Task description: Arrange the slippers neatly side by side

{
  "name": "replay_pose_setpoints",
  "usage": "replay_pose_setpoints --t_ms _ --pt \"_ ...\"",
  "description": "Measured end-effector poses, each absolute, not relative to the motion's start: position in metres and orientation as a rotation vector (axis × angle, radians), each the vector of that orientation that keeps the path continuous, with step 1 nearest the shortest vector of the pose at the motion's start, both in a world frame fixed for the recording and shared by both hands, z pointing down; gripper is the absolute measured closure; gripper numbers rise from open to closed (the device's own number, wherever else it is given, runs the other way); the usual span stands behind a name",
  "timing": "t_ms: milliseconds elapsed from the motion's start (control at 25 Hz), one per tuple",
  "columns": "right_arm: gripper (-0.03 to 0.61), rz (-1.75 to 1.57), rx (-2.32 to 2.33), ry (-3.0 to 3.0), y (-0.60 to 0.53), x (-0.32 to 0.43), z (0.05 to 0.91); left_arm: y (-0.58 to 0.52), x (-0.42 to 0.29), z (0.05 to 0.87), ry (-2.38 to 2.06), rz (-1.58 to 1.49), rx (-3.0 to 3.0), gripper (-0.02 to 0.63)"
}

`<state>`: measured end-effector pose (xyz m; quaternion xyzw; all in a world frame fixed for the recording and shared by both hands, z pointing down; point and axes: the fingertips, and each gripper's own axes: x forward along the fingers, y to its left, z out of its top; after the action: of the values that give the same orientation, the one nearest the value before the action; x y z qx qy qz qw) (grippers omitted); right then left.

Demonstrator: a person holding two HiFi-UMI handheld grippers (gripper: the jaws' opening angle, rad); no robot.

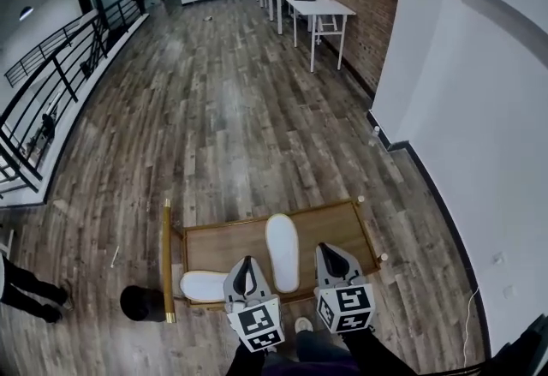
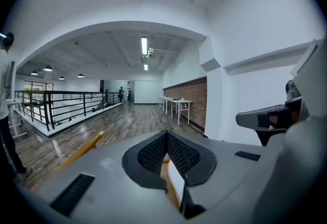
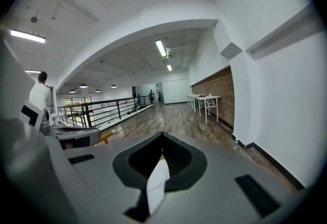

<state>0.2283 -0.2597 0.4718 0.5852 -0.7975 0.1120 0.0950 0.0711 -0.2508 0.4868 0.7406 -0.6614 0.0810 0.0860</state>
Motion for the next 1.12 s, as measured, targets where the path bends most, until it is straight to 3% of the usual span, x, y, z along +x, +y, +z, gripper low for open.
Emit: replay_pose_setpoints --t_ms 1120 --pt "0.58 0.303 1.519 -2.519 -0.304 0.191 0.46 -0.274 0.057 0.472 -2.086 0.237 2.137 0.614"
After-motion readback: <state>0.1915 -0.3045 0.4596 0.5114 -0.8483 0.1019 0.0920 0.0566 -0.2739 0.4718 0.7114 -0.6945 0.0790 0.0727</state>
